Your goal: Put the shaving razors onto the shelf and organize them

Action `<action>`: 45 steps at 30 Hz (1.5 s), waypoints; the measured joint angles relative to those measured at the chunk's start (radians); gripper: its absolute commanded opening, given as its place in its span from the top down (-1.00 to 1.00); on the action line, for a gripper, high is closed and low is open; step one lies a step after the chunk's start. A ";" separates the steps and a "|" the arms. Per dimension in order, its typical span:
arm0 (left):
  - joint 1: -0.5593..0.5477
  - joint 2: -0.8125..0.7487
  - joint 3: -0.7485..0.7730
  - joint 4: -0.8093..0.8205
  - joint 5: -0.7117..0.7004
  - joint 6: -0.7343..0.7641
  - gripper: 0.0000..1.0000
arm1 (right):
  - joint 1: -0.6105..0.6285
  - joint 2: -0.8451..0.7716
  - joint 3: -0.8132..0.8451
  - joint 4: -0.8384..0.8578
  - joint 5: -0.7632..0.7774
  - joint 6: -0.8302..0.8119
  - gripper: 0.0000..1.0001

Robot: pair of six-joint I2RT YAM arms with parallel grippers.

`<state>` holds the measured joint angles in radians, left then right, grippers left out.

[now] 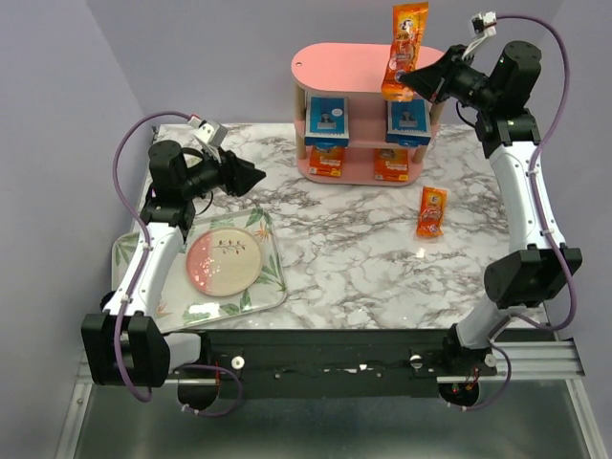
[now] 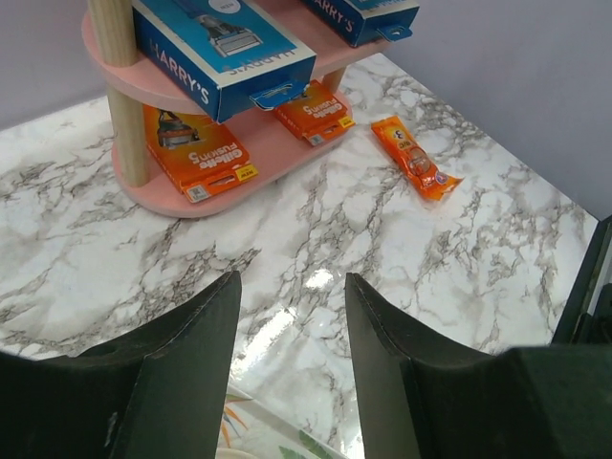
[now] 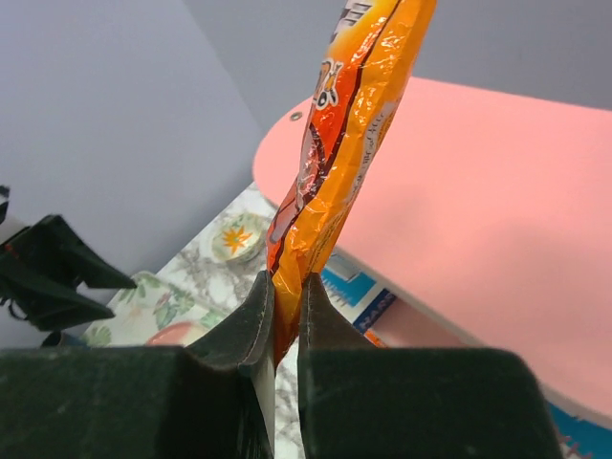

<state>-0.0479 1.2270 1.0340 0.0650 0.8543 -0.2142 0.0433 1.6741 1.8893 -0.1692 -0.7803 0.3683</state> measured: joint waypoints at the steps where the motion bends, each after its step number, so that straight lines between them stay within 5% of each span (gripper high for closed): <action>1: 0.000 0.000 -0.006 0.000 0.000 0.000 -0.19 | -0.004 0.011 0.012 -0.002 0.005 -0.003 0.87; 23: 0.000 -0.020 -0.072 -0.079 0.032 0.089 -0.28 | -0.116 0.275 0.210 -0.005 -0.063 -0.006 0.70; 29: 0.000 -0.023 -0.073 -0.117 0.031 0.122 -0.29 | -0.116 0.315 0.233 -0.004 -0.082 0.003 0.48; 37: 0.000 -0.023 -0.073 -0.140 0.030 0.151 -0.29 | -0.116 0.331 0.250 -0.006 -0.082 0.005 -0.07; 45: 0.000 -0.023 -0.074 -0.141 0.030 0.153 -0.29 | -0.117 0.331 0.264 -0.014 -0.041 -0.004 -0.17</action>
<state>-0.0479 1.2041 0.9600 -0.0761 0.8841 -0.0612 -0.0734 2.0052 2.1536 -0.1837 -0.8215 0.3645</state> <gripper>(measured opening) 0.646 0.576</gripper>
